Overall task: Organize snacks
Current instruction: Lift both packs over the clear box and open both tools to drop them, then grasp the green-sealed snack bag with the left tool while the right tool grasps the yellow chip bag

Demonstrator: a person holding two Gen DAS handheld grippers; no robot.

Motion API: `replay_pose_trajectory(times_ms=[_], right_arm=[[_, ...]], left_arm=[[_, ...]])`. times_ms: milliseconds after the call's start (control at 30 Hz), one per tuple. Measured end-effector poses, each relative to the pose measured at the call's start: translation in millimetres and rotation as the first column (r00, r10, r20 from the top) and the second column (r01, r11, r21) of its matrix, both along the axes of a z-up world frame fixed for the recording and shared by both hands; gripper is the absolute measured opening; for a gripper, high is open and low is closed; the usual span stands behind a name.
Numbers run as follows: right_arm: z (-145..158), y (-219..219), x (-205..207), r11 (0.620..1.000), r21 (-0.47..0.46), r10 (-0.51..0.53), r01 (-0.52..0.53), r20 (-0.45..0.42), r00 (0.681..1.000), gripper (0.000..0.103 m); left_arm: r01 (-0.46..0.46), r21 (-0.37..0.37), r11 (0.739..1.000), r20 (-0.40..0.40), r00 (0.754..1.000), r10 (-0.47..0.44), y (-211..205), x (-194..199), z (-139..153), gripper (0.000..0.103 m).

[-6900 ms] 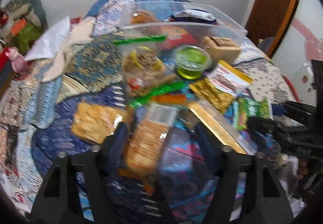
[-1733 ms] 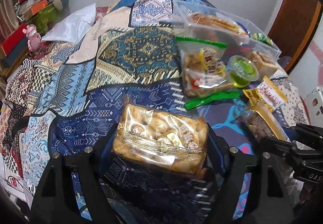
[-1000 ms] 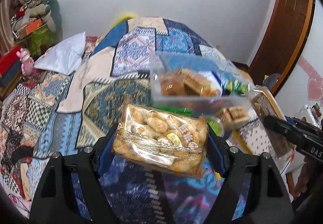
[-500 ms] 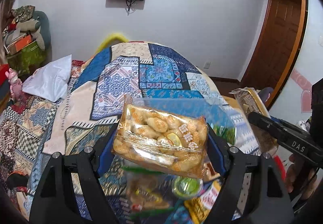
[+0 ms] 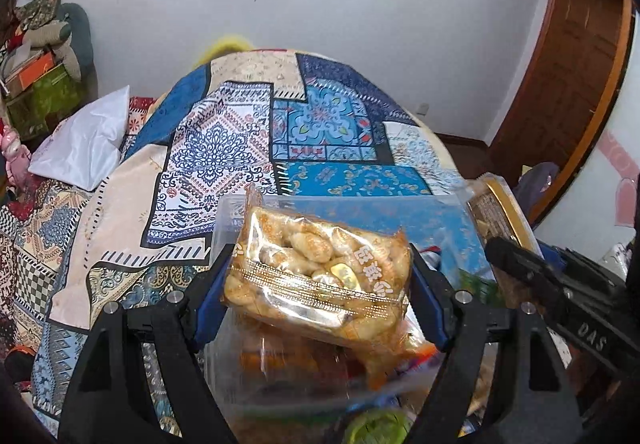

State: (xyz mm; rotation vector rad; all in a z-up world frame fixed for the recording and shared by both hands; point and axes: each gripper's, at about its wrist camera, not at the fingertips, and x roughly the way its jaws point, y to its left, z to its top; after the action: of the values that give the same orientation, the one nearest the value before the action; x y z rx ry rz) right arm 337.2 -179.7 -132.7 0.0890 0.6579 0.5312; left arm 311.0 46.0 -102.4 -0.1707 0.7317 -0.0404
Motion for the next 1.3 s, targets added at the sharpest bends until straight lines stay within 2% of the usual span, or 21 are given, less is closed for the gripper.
replay_pose_trajectory(times_ms=[233, 400, 533, 633, 833, 933, 1067, 1233, 1300], right_arm=[[-17, 8, 17, 1.000, -0.024, -0.001, 0.000, -0.024, 1.000, 0.033], [-25, 10, 21, 0.999, -0.036, 0.004, -0.006, -0.043, 0.999, 0.036], [-27, 10, 20, 0.997, -0.070, -0.014, 0.011, -0.036, 0.999, 0.038], [-21, 4, 16, 0.998, -0.065, -0.018, 0.017, -0.020, 1.000, 0.044], [-4, -6, 0, 0.999, -0.053, -0.007, 0.008, 0.015, 1.000, 0.047], [5, -11, -15, 0.999, -0.046, 0.001, 0.001, 0.035, 0.999, 0.052], [14, -17, -38, 0.998, -0.056, 0.009, -0.005, 0.066, 0.998, 0.060], [13, -22, -67, 0.998, -0.052, 0.025, -0.022, 0.060, 0.998, 0.065], [8, -21, -78, 0.998, -0.052, 0.035, -0.032, 0.047, 0.998, 0.071]], left_arm=[[-0.030, 0.026, 0.999, -0.053, 0.998, 0.032, 4, 33, -20, 0.078], [-0.024, -0.023, 0.999, -0.084, 0.996, 0.022, 8, 37, -31, 0.081], [-0.009, -0.025, 1.000, -0.070, 0.998, 0.007, 8, 33, -25, 0.085], [-0.003, -0.016, 1.000, -0.059, 0.998, 0.002, 8, 27, -19, 0.086], [0.009, 0.021, 1.000, -0.030, 1.000, -0.009, 6, 2, 2, 0.086], [0.014, 0.026, 1.000, -0.019, 1.000, -0.014, 8, -16, 11, 0.086], [0.027, 0.023, 0.999, -0.001, 1.000, -0.027, 12, -46, 19, 0.093], [0.015, 0.056, 0.998, -0.023, 1.000, -0.014, 20, -77, 17, 0.094], [0.009, 0.060, 0.998, -0.038, 0.999, -0.006, 25, -93, 12, 0.094]])
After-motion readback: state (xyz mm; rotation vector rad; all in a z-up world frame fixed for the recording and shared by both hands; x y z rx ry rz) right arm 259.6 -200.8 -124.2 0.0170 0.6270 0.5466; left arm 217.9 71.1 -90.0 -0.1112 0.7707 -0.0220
